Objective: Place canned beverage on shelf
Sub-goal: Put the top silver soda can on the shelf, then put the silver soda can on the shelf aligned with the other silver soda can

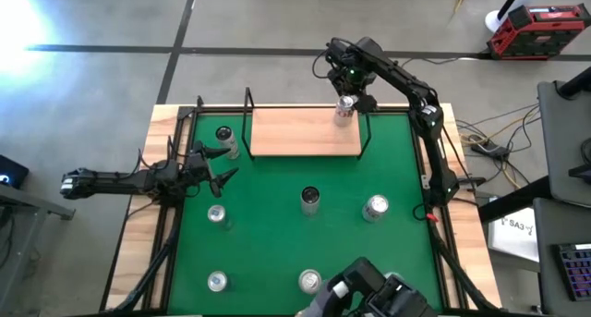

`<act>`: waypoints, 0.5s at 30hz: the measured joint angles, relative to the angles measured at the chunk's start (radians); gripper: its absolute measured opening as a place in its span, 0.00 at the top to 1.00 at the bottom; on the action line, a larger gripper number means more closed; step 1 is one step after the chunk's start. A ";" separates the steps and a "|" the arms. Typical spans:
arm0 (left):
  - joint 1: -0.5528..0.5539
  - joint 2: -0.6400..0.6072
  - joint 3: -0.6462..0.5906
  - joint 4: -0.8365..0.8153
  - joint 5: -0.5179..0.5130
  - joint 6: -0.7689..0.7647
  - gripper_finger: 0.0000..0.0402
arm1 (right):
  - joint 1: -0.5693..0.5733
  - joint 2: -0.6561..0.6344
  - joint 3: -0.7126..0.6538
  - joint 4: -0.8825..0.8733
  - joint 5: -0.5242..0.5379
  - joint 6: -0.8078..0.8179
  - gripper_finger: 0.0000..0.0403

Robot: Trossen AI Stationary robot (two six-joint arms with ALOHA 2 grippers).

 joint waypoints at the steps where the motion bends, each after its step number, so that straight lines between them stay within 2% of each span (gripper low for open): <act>1: 0.000 0.000 0.000 0.000 0.000 0.000 0.17 | 0.004 0.000 0.000 -0.001 -0.011 -0.012 0.13; 9: 0.000 0.000 0.000 0.000 0.000 0.000 0.17 | 0.050 -0.032 0.000 0.000 -0.058 -0.082 0.11; 15: 0.000 0.000 0.000 0.000 0.000 0.000 0.17 | 0.186 -0.124 -0.038 0.002 -0.047 -0.111 0.11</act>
